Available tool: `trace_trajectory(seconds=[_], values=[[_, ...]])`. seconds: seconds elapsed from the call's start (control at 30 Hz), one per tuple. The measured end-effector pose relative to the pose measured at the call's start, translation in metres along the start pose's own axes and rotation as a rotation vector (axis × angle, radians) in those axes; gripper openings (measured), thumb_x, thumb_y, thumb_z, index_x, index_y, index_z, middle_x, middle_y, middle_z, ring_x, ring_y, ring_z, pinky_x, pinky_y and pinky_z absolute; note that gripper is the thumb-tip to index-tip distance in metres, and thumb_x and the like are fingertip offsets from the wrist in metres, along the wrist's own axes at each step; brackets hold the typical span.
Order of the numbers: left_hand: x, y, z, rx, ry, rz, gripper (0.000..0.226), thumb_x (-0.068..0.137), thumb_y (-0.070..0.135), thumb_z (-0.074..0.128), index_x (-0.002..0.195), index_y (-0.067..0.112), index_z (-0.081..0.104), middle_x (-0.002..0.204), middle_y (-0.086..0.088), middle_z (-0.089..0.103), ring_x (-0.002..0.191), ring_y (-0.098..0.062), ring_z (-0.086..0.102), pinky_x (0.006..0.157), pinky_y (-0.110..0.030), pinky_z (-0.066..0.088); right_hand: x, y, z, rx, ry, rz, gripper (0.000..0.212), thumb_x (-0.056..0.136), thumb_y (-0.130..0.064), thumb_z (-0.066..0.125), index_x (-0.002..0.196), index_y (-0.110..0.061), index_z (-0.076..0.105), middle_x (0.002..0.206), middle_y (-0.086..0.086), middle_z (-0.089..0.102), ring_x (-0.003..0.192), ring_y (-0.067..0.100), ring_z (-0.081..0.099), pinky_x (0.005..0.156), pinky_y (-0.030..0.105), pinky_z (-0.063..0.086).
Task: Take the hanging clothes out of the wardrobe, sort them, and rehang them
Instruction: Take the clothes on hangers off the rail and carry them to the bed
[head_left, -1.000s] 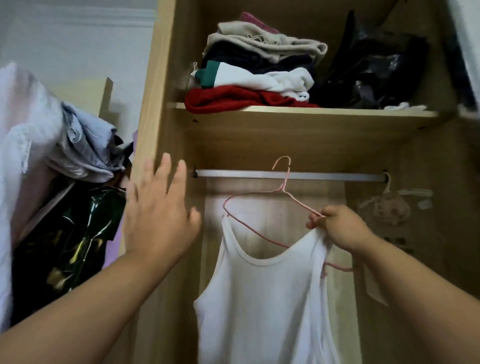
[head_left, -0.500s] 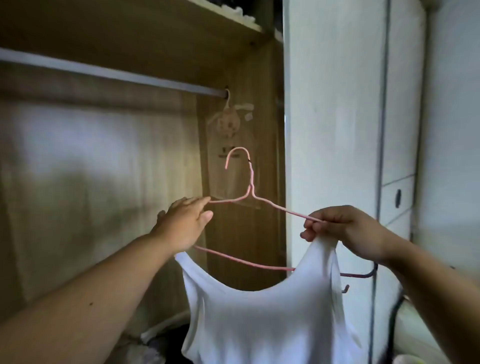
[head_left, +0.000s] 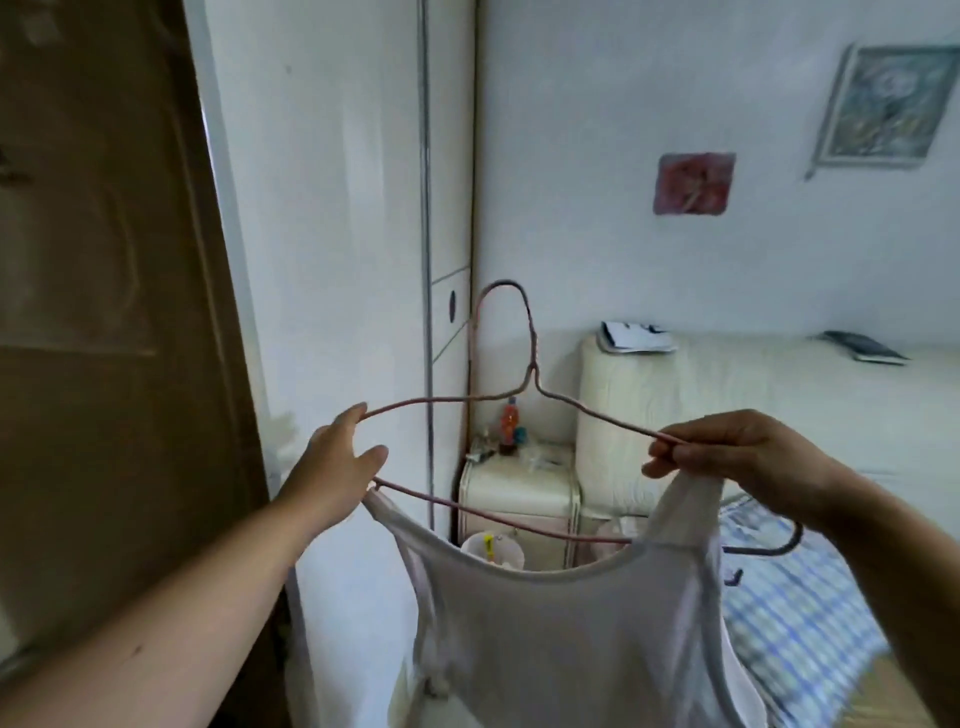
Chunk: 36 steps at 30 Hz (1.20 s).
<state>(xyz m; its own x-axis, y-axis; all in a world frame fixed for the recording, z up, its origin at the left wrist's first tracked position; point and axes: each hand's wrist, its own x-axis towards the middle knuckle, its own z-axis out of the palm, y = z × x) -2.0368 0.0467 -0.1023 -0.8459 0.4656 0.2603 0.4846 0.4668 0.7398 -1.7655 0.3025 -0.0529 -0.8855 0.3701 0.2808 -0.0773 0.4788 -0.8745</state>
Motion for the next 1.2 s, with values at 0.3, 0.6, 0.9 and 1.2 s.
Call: trace_trajectory(seconds=[0.3,0.6,0.9,1.2], values=[[0.042,-0.004,0.066,-0.589,-0.518,-0.152,0.023,0.098,0.033,0.046,0.118,0.023,0.051,0.099,-0.002,0.063,0.075,-0.018,0.065,0.065,-0.029,0.047,-0.065,0.03,-0.008,-0.158,0.362,0.221,0.026,0.086,0.004,0.058,0.077,-0.015,0.073,0.064,-0.002,0.07,0.06,0.003,0.058,0.061,0.01,0.043],[0.036,0.034,0.151,-0.913,-0.686,-0.152,0.011,0.09,0.032,0.059,0.095,0.023,0.055,0.076,-0.001,0.07,0.062,-0.021,0.068,0.055,-0.029,0.054,-0.13,0.054,-0.02,-0.187,0.617,0.331,0.036,0.088,-0.002,0.059,0.078,-0.032,0.077,0.07,-0.004,0.069,0.071,0.009,0.058,0.074,0.031,0.041],[0.04,0.099,0.243,-0.717,-0.919,-0.246,0.007,0.09,0.002,0.057,0.09,0.009,0.058,0.071,-0.007,0.064,0.056,-0.014,0.062,0.045,-0.021,0.052,-0.162,0.085,-0.086,-0.302,0.774,0.398,0.035,0.089,-0.009,0.06,0.078,-0.038,0.075,0.074,-0.013,0.066,0.077,0.01,0.053,0.072,0.028,0.037],[0.042,0.177,0.324,-0.65,-0.814,-0.289,0.009,0.088,-0.002,0.057,0.091,0.006,0.058,0.073,-0.01,0.058,0.061,-0.017,0.054,0.043,-0.02,0.048,-0.172,0.116,-0.177,-0.255,0.855,0.415,0.026,0.09,-0.012,0.06,0.081,-0.031,0.076,0.075,0.002,0.068,0.071,0.011,0.056,0.067,0.031,0.042]])
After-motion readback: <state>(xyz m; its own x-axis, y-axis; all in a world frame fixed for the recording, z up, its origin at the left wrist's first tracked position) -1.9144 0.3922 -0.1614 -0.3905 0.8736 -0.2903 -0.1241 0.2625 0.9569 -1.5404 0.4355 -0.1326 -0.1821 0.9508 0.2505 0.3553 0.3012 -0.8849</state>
